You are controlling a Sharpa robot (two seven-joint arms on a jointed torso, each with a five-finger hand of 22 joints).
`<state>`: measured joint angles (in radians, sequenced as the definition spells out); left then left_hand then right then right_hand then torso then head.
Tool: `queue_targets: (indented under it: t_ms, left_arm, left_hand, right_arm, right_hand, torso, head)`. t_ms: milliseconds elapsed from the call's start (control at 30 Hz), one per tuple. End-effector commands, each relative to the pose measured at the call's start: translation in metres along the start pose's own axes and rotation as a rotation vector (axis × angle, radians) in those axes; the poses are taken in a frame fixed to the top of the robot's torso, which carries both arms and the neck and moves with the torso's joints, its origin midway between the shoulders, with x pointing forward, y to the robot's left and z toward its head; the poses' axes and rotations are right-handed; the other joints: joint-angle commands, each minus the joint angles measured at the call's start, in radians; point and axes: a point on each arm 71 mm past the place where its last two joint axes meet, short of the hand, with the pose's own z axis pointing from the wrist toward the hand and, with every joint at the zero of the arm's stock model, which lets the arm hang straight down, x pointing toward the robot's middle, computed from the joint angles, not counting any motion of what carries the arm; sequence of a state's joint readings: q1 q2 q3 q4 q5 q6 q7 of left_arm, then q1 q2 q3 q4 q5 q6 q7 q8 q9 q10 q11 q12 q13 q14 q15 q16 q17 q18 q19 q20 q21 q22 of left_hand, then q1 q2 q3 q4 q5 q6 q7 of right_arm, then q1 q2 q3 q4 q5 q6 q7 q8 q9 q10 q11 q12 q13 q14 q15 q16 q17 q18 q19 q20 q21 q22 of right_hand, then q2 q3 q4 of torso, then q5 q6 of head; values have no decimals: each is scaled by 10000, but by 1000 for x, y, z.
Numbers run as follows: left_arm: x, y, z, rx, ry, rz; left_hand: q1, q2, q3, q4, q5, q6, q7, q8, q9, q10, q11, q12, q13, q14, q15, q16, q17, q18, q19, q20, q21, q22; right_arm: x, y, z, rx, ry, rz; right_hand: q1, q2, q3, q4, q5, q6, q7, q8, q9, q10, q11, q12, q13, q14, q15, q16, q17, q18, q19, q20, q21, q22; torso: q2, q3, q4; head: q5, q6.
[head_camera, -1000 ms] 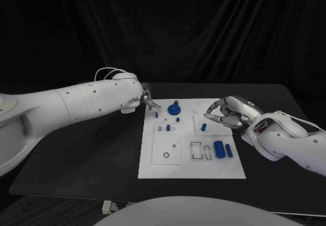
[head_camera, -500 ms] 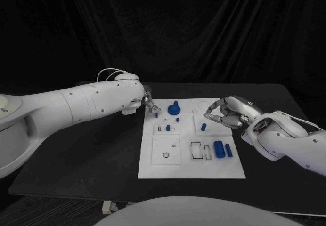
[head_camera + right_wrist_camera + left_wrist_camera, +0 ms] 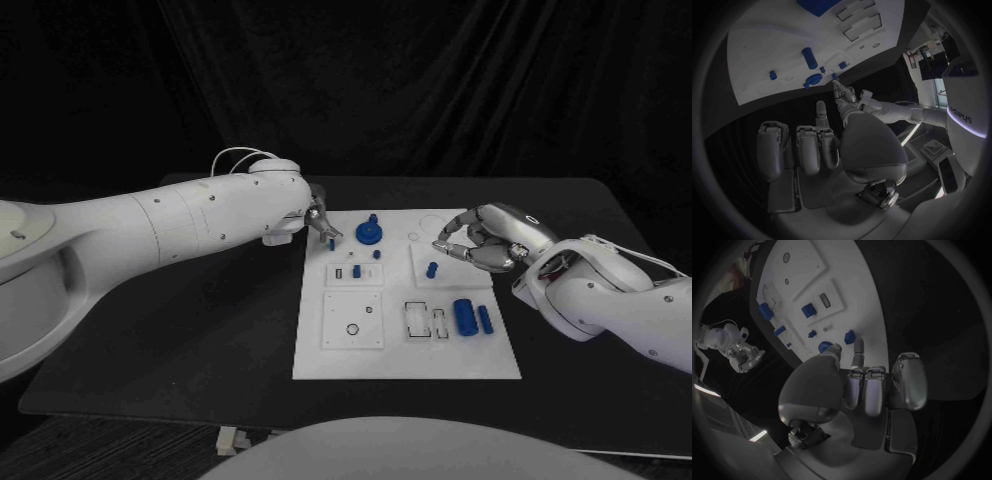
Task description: Assemble the parts on the task board
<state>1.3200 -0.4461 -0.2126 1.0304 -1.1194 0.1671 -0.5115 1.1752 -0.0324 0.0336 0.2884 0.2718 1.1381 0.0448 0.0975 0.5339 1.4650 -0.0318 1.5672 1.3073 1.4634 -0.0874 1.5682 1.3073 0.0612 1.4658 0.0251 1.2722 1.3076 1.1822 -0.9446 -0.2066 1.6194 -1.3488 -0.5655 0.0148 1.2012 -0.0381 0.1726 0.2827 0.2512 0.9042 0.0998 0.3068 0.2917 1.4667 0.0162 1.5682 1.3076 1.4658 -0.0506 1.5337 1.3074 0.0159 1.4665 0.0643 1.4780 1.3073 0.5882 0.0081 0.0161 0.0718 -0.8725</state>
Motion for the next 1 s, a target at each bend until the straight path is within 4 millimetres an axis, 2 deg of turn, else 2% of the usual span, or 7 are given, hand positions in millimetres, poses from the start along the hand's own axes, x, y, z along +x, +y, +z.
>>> queue_targets:
  t_ms: [33,133,433,500,600,800,1000]
  left_arm:
    - [2,-2,1,90,95,-130]
    - [2,-2,1,75,92,-170]
    - [7,-3,4,-138,205,-176]
    - [8,-2,4,-230,217,-179]
    - [9,-2,5,-323,235,-176]
    - [10,-2,5,-422,309,-134]
    - [11,-3,6,-475,324,-123]
  left_hand:
    - [124,-24,95,1,179,93,-3,-41,-19,1058,-3,36,2635,1074,25,26,2635,-28,204,20,-36,1860]
    - [199,-32,153,-3,459,104,-13,-44,-41,1058,-14,36,2635,1074,15,26,2635,-26,203,10,-50,1856]
    - [351,-49,246,-32,734,122,-33,-39,-57,1058,-35,36,2635,1074,-4,26,2635,-22,203,-5,-69,1850]
    - [453,-80,312,-35,1034,120,-40,-41,-69,1058,-44,36,2635,1074,-15,26,2635,-22,207,-17,-74,1849]
    - [536,-107,359,-52,1168,134,-51,-33,-71,1058,-54,36,2635,1074,-23,26,2635,-24,213,-24,-65,1851]
    - [421,-141,334,2,741,185,-47,-3,-70,1058,-56,36,2635,1074,-30,26,2635,-26,224,-35,-68,1850]
    - [451,-112,364,-13,754,188,-59,-1,-71,1048,-63,14,2619,1074,-34,26,2635,-23,223,-37,-81,1847]
  right_arm:
    - [1,0,-1,25,42,-41]
    - [1,-1,-1,32,44,-42]
    - [1,-1,-1,44,48,-41]
    - [1,-1,-1,51,46,-42]
    - [1,-1,-1,59,43,-43]
    - [1,-1,-2,67,44,-46]
    - [1,-1,-1,72,54,-46]
  right_hand:
    - [-73,50,15,58,30,-16,-12,46,-11,1041,38,26,2632,883,45,32,1912,86,580,-3,43,2311]
    - [-73,50,15,58,30,-16,-12,46,-11,1041,38,26,2632,883,45,32,1912,86,580,-3,43,2311]
    - [-73,50,15,58,30,-16,-12,46,-11,1041,38,26,2632,883,45,32,1912,86,580,-3,43,2311]
    - [-73,50,15,58,30,-16,-12,46,-11,1041,38,26,2632,883,45,32,1912,86,580,-3,43,2311]
    - [-73,50,15,58,30,-16,-12,46,-11,1041,38,26,2632,883,45,32,1912,86,580,-3,43,2311]
    - [-73,50,15,58,30,-16,-12,46,-11,1041,38,26,2632,883,45,32,1912,86,580,-3,43,2311]
    - [-70,55,18,52,49,-21,-12,49,-16,1041,38,26,2632,881,45,27,1903,88,576,-3,34,2308]
  torso:
    - [-3,1,-1]
    - [-2,1,-1]
    - [-1,2,-2]
    - [0,3,-1]
    - [-3,1,1]
    - [0,1,1]
    - [0,1,-3]
  head:
    - [9,-1]
    - [-4,-1]
    - [-11,-1]
    - [-15,-1]
    - [-22,-1]
    - [-53,-1]
    - [-42,-1]
